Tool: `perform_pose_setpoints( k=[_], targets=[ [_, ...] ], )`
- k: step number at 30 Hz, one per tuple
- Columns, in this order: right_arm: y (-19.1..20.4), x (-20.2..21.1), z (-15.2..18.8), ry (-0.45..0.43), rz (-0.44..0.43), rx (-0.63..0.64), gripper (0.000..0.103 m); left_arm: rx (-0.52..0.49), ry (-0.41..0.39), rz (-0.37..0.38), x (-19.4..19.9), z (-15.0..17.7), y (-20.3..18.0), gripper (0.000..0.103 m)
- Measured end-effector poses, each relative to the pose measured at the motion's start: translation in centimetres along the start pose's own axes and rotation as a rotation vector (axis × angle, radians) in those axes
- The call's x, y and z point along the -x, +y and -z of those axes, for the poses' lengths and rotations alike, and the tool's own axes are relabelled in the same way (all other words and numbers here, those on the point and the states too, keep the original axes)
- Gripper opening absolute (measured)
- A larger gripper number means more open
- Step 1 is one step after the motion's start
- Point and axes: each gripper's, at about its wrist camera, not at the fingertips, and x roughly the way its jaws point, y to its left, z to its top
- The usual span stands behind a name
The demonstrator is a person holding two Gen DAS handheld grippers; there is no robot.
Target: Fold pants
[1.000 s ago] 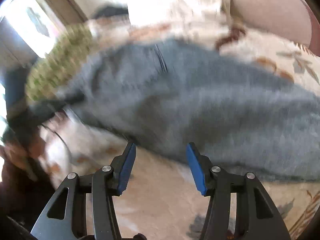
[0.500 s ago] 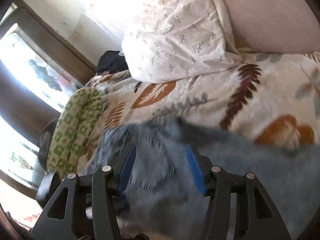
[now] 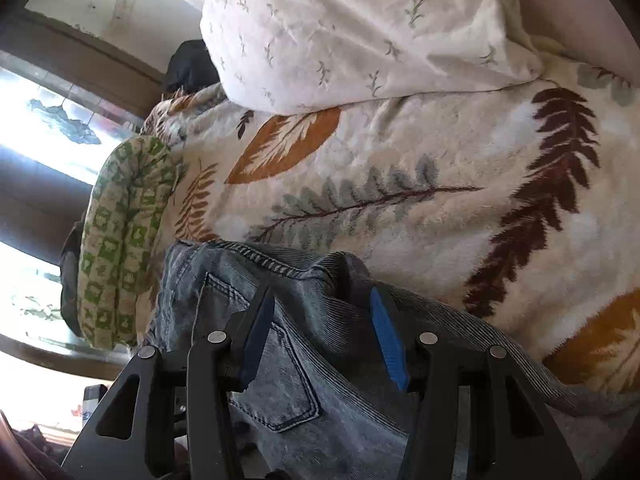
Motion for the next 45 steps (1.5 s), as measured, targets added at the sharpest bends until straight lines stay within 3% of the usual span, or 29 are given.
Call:
perform_pose_setpoints(
  k=[5,6,8,9,19,25,29,31,35,39,40,42,43,44,45],
  targets=[
    [0.1,-1.7,-0.3,0.077,0.038,0.032,0.048,0.013,0.008,0.009,-0.1,0.0,0.5,0.018],
    [0.3,-1.7,-0.1,0.083,0.043,0.053,0.044,0.016,0.009,0.010,-0.1,0.0,0.6,0.018],
    [0.8,-1.9,0.1,0.087,0.058,0.087,0.014,0.013,0.010,0.006,-0.1,0.0,0.6,0.018],
    [1.1,-1.8,0.1,0.082,0.082,0.101,0.012,0.012,0.010,0.003,-0.1,0.0,0.5,0.018],
    [3.1,-1.5,-1.9,-0.040,0.314,0.169,0.007,0.026,0.004,-0.024,0.1,0.1,0.4,0.018],
    [0.3,-4.2,-2.4,-0.041,0.441,0.118,0.005,0.033,0.007,-0.034,0.8,0.6,0.5,0.018],
    [-1.2,-3.3,-2.4,-0.107,0.418,0.065,0.002,0.030,0.005,-0.035,1.2,0.7,0.8,0.018],
    [-1.3,-2.9,-2.4,-0.125,0.399,0.040,0.005,0.032,0.004,-0.028,1.3,0.8,0.9,0.018],
    [0.3,2.6,-0.9,-0.281,0.300,0.007,0.010,0.022,-0.004,-0.021,1.8,1.1,0.8,0.018],
    [3.5,9.4,3.2,-0.377,0.285,0.046,0.021,0.041,-0.044,-0.023,3.0,0.8,0.7,0.018],
    [4.6,10.5,4.4,-0.391,0.292,0.058,0.027,0.043,-0.061,-0.022,3.5,0.7,0.6,0.019],
    [6.2,13.4,8.1,-0.431,0.303,0.085,0.042,0.034,-0.116,-0.040,4.9,0.8,0.3,0.026],
    [6.8,14.2,9.6,-0.452,0.308,0.090,0.051,0.027,-0.141,-0.057,5.5,0.8,0.1,0.035],
    [7.4,15.6,11.8,-0.484,0.316,0.096,0.054,0.021,-0.163,-0.076,6.2,0.9,-0.1,0.048],
    [7.7,16.7,13.7,-0.506,0.325,0.098,0.054,0.018,-0.190,-0.106,7.0,1.0,-0.3,0.053]
  ],
)
